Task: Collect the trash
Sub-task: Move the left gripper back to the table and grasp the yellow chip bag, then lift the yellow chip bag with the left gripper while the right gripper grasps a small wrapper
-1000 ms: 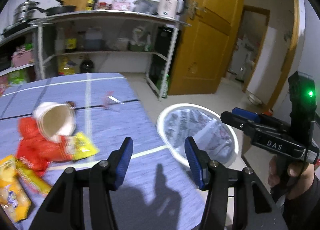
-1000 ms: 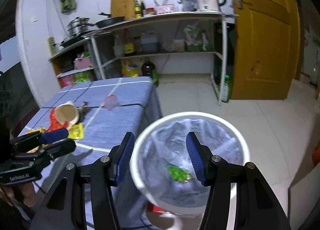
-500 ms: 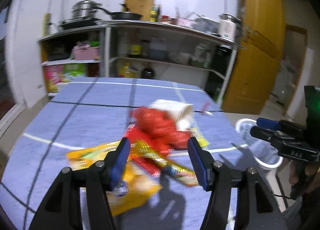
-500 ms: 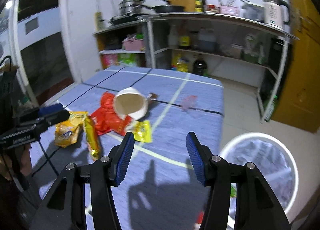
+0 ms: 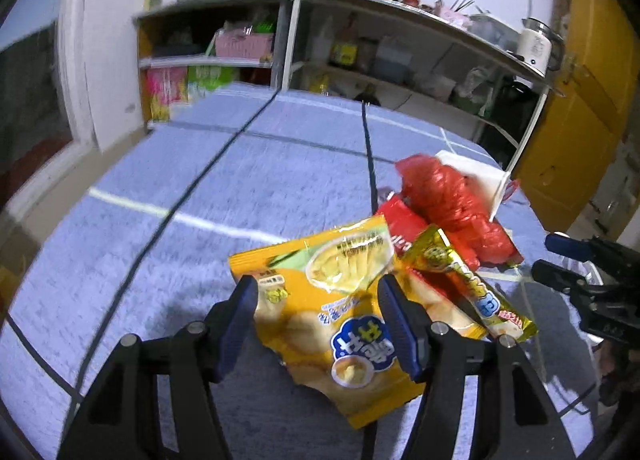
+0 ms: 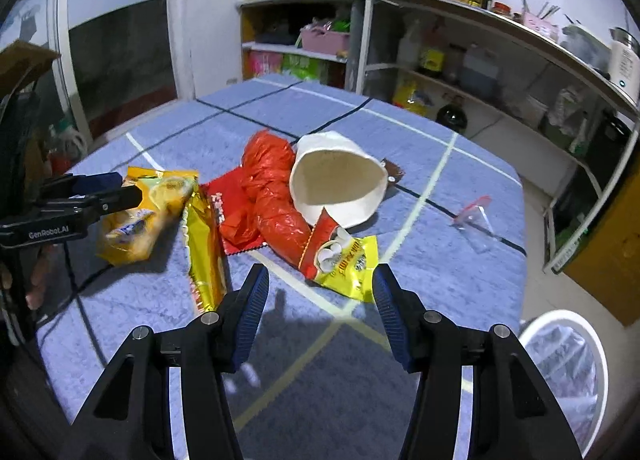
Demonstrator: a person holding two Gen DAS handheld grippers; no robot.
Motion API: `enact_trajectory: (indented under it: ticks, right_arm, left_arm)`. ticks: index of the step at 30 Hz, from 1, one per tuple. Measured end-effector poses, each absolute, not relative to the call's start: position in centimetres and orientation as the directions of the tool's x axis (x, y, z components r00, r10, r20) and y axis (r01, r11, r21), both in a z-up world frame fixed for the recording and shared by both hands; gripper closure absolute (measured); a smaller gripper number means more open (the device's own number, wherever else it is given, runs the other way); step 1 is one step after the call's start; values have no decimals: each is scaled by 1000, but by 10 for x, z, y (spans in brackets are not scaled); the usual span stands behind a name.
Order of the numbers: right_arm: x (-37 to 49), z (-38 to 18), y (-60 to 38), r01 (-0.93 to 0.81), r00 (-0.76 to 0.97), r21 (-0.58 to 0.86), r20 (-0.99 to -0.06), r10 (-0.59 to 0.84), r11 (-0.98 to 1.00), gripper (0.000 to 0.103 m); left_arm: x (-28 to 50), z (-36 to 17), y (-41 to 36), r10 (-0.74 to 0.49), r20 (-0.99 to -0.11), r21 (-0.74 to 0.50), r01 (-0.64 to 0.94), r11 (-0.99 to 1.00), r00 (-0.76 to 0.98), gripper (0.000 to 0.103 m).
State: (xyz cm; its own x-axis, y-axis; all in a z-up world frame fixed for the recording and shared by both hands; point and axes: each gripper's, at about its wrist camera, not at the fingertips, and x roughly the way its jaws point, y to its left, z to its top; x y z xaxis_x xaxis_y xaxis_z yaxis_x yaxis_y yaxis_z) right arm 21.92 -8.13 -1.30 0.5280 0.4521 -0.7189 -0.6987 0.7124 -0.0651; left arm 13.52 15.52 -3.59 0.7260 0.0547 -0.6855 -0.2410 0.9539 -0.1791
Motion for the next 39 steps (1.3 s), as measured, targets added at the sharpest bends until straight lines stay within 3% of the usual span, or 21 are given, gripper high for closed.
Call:
enact_trajectory:
  ticks: [10,11,12,16,21,31,39]
  right_arm:
    - [255,-35,-68,-679,471,-14,-776,420,734,48]
    - [257,-37,-68,-678,462,-3,-779,424,735,49]
    - [259,-38,-68,-677,454,12,-780,430,736,58]
    - [262,-37,-71,-671,454,19,-780,431,741,81]
    - [261,-35,-76,-660,469,19,-770,432,751,89]
    - [246,-23,-93,-652,493,20,-748,445,758,93]
    - [237,-14,-105,-645,507,22,-736,449,764,93]
  left_arm:
    - [143,-44,148,9,-734,-184,-212,960,679,39]
    - [144,-44,147,3,-736,-183,-203,962,677,42]
    - [144,-44,146,2,-738,-179,-200,963,675,44]
    - [142,-44,148,-10,-736,-192,-194,962,677,80]
    - [141,-42,143,-12,-732,-176,-171,969,682,99]
    - [130,-25,131,-8,-672,-157,-132,979,741,103]
    - [124,-4,113,-121,-609,-189,5,982,784,101]
